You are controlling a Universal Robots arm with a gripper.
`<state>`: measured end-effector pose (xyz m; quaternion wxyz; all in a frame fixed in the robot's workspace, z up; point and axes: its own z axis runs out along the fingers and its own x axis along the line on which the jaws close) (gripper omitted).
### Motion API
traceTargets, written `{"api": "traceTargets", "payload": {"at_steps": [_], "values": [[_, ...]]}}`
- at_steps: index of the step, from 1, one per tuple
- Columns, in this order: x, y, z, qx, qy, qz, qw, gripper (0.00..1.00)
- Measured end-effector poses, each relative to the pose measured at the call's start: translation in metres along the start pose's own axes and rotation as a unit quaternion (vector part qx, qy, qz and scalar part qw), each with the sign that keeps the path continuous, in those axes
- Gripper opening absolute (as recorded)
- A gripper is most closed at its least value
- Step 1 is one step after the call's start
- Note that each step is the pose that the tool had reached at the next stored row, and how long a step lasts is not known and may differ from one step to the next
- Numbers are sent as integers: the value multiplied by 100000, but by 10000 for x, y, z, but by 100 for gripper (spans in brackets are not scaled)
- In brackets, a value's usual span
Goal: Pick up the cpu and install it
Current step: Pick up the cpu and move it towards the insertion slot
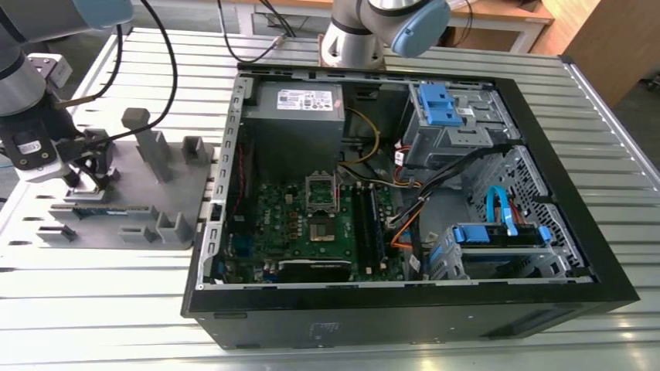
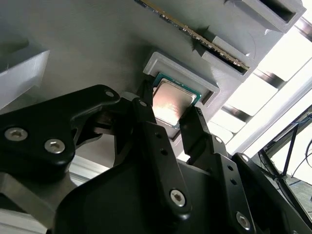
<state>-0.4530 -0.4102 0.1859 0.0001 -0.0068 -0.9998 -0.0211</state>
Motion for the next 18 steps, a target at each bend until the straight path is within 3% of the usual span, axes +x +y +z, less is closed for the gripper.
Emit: {"api": "traceTargets", "payload": {"at_steps": [4, 18], "values": [[0, 2, -28, -7, -12, -5, 100000, 47], [0, 2, -36, 6, 38, -693, 99998, 47]]}}
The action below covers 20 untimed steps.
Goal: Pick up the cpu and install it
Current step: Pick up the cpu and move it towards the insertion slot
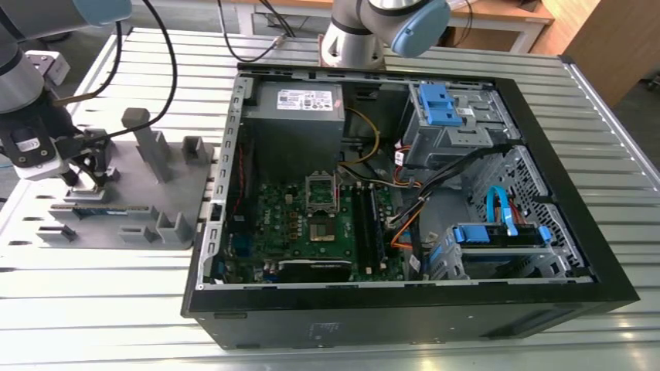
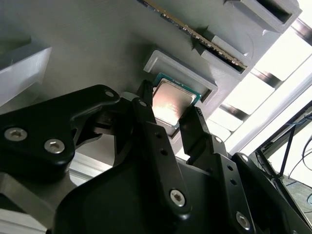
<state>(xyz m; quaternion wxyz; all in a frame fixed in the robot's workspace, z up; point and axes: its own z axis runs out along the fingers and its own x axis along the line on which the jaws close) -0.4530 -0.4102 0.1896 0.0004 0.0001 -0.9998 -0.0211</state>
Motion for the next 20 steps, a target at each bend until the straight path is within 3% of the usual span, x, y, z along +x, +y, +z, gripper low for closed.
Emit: {"api": "traceTargets", "payload": {"at_steps": [6, 20], "values": [[1, 3, -71, -5, -8, 1, 100000, 47], [1, 14, -337, -7, -12, 0, 100000, 47]]}}
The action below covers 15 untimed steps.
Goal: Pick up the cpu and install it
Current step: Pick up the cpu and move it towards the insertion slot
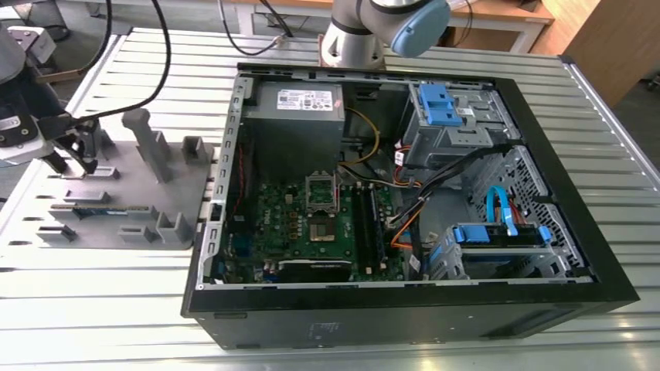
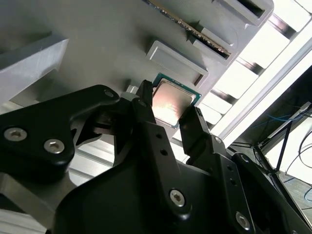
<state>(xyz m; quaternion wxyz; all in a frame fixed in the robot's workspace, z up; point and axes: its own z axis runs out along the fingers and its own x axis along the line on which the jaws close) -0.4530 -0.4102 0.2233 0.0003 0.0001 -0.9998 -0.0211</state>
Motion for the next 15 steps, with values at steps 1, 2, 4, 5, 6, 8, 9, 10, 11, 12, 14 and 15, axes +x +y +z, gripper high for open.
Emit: {"api": "traceTargets", "payload": {"at_steps": [1, 2, 4, 5, 6, 8, 9, 10, 11, 12, 14, 15], "values": [[0, 1, -20, 1, 0, 0, 100000, 47], [0, 2, -39, 2, 1, -1, 100000, 47], [0, 3, -74, 4, 7, 0, 100000, 47], [0, 4, -88, 4, 6, 1, 100000, 47], [0, 4, -103, 1, -1, 0, 100000, 47], [0, 6, -133, 1, 2, 1, 100000, 47], [0, 6, -137, -1, -3, 0, 100000, 47], [0, 6, -137, -6, -10, 0, 100000, 47], [0, 6, -137, -10, -17, 0, 100000, 47], [0, 6, -138, -7, -9, -2, 100000, 47], [0, 6, -140, 0, 0, 1, 100000, 47], [0, 6, -140, 0, -1, 2, 100000, 47]]}}
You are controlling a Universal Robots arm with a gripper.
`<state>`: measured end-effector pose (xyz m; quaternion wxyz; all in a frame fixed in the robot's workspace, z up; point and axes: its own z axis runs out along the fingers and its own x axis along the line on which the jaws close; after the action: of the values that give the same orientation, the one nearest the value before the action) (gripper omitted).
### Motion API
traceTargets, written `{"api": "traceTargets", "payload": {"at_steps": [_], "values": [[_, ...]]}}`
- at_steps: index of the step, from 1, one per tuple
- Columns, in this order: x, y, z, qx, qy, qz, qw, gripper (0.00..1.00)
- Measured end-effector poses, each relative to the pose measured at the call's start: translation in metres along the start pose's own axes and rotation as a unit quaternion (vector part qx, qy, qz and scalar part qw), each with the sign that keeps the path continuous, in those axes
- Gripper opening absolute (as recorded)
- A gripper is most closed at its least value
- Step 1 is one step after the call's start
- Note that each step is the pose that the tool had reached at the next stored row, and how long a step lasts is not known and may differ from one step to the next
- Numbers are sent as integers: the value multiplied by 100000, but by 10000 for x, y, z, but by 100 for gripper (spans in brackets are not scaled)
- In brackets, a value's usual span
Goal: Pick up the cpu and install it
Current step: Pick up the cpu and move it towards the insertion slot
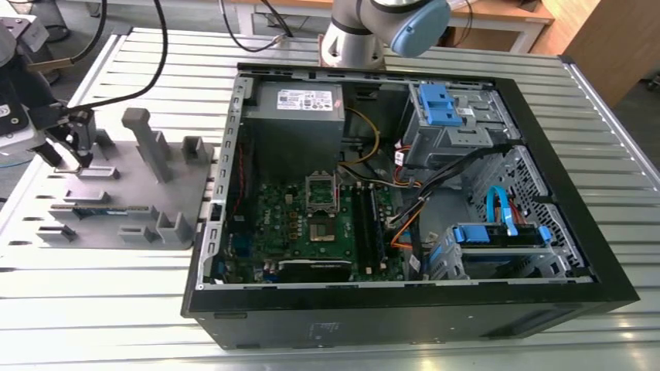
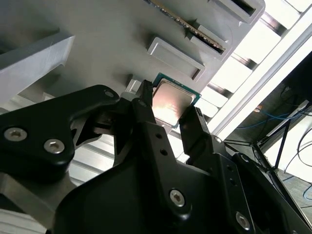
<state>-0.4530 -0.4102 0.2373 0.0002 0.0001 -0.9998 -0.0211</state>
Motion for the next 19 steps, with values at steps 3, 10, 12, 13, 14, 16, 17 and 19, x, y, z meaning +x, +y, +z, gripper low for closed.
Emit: {"api": "traceTargets", "payload": {"at_steps": [3, 10, 12, 13, 14, 16, 17, 19], "values": [[0, 0, -14, 18, 33, 0, 100000, 47], [0, 5, -116, 3, 5, 0, 100000, 47], [0, 6, -156, 2, 2, -2, 100000, 47], [0, 7, -172, 0, 3, -1, 100000, 47], [0, 8, -193, 5, 8, -2, 100000, 47], [0, 10, -230, 2, 3, -1, 100000, 47], [0, 10, -249, 2, 5, -1, 100000, 47], [0, 12, -286, 2, 5, -1, 100000, 47]]}}
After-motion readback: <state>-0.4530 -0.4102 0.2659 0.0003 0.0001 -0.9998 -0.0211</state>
